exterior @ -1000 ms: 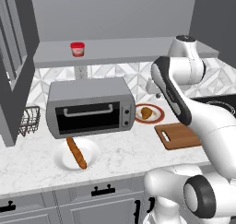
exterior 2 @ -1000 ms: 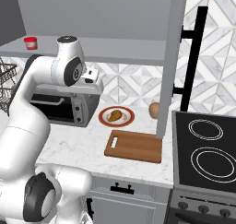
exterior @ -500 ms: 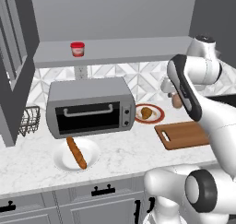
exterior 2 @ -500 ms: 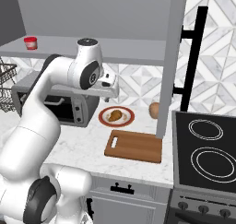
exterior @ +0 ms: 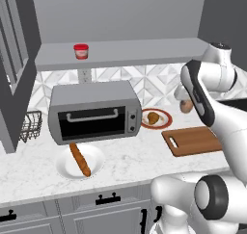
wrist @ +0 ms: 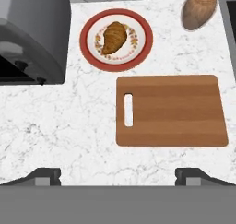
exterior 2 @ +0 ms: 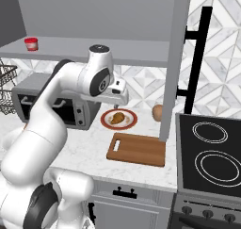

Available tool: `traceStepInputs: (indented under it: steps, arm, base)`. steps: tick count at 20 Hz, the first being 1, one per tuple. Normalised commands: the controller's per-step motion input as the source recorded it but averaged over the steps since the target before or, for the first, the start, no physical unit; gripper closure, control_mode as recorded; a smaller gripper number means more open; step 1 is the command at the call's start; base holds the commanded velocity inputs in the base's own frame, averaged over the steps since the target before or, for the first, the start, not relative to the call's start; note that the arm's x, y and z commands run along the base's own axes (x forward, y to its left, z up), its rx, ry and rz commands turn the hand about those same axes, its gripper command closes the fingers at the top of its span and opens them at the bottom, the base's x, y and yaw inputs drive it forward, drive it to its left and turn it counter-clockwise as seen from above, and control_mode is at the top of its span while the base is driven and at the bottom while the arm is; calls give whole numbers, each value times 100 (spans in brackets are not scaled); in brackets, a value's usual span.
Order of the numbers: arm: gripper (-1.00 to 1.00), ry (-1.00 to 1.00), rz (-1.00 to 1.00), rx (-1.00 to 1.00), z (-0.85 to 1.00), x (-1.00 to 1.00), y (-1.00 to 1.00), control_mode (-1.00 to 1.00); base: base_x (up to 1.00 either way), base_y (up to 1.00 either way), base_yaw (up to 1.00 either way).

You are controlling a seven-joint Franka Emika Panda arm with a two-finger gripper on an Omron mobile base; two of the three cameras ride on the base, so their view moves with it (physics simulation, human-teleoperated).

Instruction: From the different types of pastries on the counter, select a croissant and place it on the cutting board. Then retrieve a jar of jam from the cabinet and place it alongside the croissant on the cutting board.

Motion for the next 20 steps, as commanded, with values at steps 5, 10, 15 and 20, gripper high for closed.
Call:
traceStepInputs:
  steps: [5, 10, 15, 20]
  arm:
    - [-100, -12, -3, 0, -20, 0, -14, -100]
    - [-100, -11, -12, 0, -11, 0, -28, -100]
    - [-100, -3, -17, 0, -9, 0, -21, -100]
    - [-100, 0, -6, 5, 0, 5, -6, -100]
  base:
    - [0, 0, 0]
    - [0, 0, 0]
    - [0, 0, 0]
    - [0, 0, 0]
